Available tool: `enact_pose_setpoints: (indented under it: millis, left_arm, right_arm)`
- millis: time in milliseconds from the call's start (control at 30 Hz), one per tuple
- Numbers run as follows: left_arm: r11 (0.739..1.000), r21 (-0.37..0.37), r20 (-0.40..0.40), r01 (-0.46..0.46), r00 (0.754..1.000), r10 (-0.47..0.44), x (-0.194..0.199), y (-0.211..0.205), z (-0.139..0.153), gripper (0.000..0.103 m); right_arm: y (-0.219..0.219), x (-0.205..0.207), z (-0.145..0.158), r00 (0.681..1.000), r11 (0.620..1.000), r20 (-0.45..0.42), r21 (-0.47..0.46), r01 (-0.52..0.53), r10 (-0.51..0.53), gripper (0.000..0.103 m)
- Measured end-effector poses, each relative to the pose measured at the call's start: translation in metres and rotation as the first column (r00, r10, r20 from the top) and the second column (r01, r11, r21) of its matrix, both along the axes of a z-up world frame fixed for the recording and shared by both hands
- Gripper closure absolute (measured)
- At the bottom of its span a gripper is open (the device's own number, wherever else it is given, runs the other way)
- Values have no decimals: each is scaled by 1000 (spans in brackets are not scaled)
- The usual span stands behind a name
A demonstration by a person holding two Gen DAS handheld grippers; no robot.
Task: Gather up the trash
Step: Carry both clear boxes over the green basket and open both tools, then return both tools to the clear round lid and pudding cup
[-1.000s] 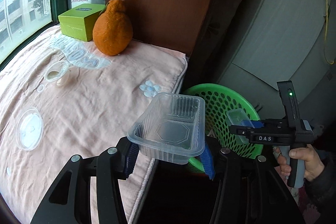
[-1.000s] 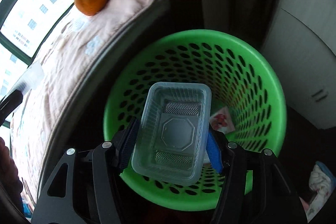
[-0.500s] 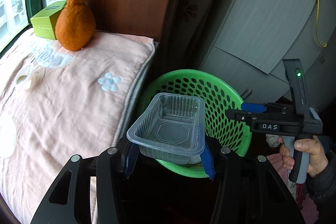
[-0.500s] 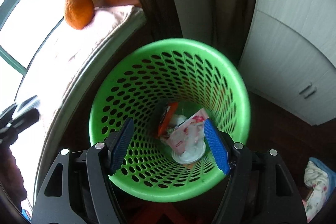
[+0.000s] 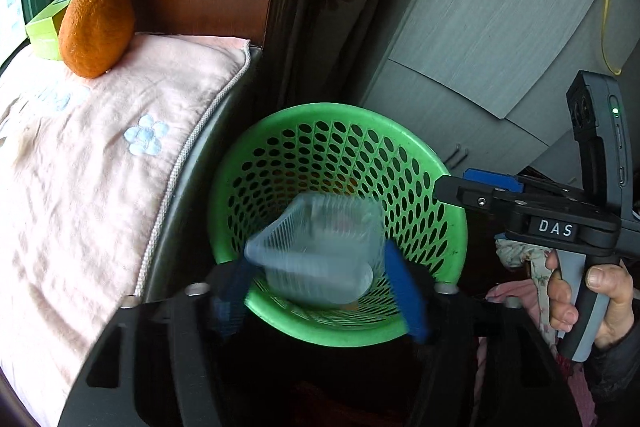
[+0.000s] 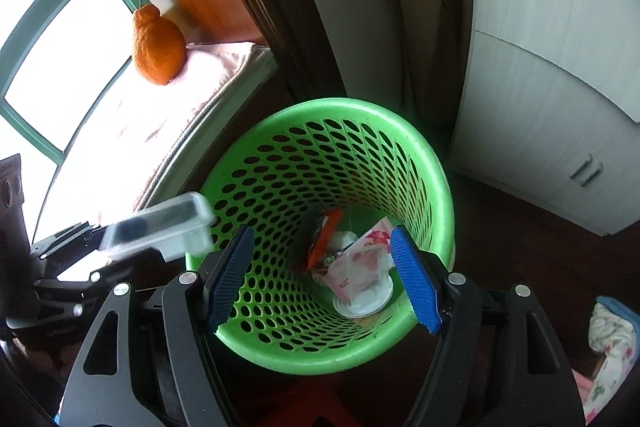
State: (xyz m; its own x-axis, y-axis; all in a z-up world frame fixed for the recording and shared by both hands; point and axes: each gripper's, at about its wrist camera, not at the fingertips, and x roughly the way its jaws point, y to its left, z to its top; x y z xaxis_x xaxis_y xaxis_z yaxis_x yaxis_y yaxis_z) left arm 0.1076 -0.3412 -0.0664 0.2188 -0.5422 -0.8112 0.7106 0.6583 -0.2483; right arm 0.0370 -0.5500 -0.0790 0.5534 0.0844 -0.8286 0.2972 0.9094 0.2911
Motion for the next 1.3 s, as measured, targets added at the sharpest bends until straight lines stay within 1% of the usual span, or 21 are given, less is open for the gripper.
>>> enact_pose_setpoints:
  millis: [100, 200, 333, 433, 633, 700, 767, 800, 833, 900, 1000, 1100, 1200, 1300]
  left_arm:
    - [1000, -4, 3, 6, 1000, -6, -3, -2, 0, 37]
    - [1000, -5, 3, -9, 1000, 9, -2, 3, 0, 36]
    - [998, -6, 8, -56, 998, 56, 2, 21, 4, 36]
    - [995, 4, 32, -99, 995, 98, 5, 39, 10, 34]
    - [979, -4, 56, -205, 977, 205, 18, 83, 20, 32]
    - [969, -8, 60, -247, 967, 247, 24, 99, 22, 28]
    - [958, -10, 67, -287, 955, 287, 31, 114, 24, 26]
    - [953, -7, 69, -304, 950, 304, 34, 121, 24, 25]
    - [947, -4, 74, -321, 944, 321, 38, 129, 24, 25]
    - [933, 6, 89, -359, 930, 357, 46, 144, 25, 20]
    - [910, 13, 102, -415, 906, 412, 62, 170, 25, 16]
    - [879, 27, 116, -476, 875, 470, 78, 197, 24, 13]
    - [854, 45, 124, -518, 851, 510, 96, 223, 19, 12]
    - [838, 67, 135, -542, 837, 530, 111, 245, 12, 12]
  right_arm:
    - [1, -1, 0, 1000, 1000, 2, 5, 3, -3, 32]
    - [3, -2, 1, 1000, 1000, 4, 8, -2, 2, 32]
    - [9, 2, 3, 1000, 1000, 11, 11, -23, 23, 32]
    - [19, 7, 4, 999, 998, 15, 19, -52, 51, 32]
    - [44, 25, 9, 993, 993, 22, 19, -119, 118, 32]
    - [52, 32, 11, 990, 990, 28, 22, -139, 139, 32]
    - [61, 40, 14, 987, 987, 35, 25, -160, 159, 30]
    - [66, 43, 16, 985, 985, 42, 24, -170, 169, 23]
    - [72, 47, 17, 982, 983, 47, 19, -181, 180, 21]
    - [83, 54, 20, 977, 978, 50, 12, -206, 205, 21]
    - [97, 65, 22, 970, 971, 54, 11, -240, 239, 20]
    - [111, 78, 25, 961, 962, 60, 10, -272, 271, 19]
    - [127, 93, 30, 949, 951, 68, 1, -308, 308, 18]
    - [145, 111, 33, 936, 938, 72, -10, -345, 345, 18]
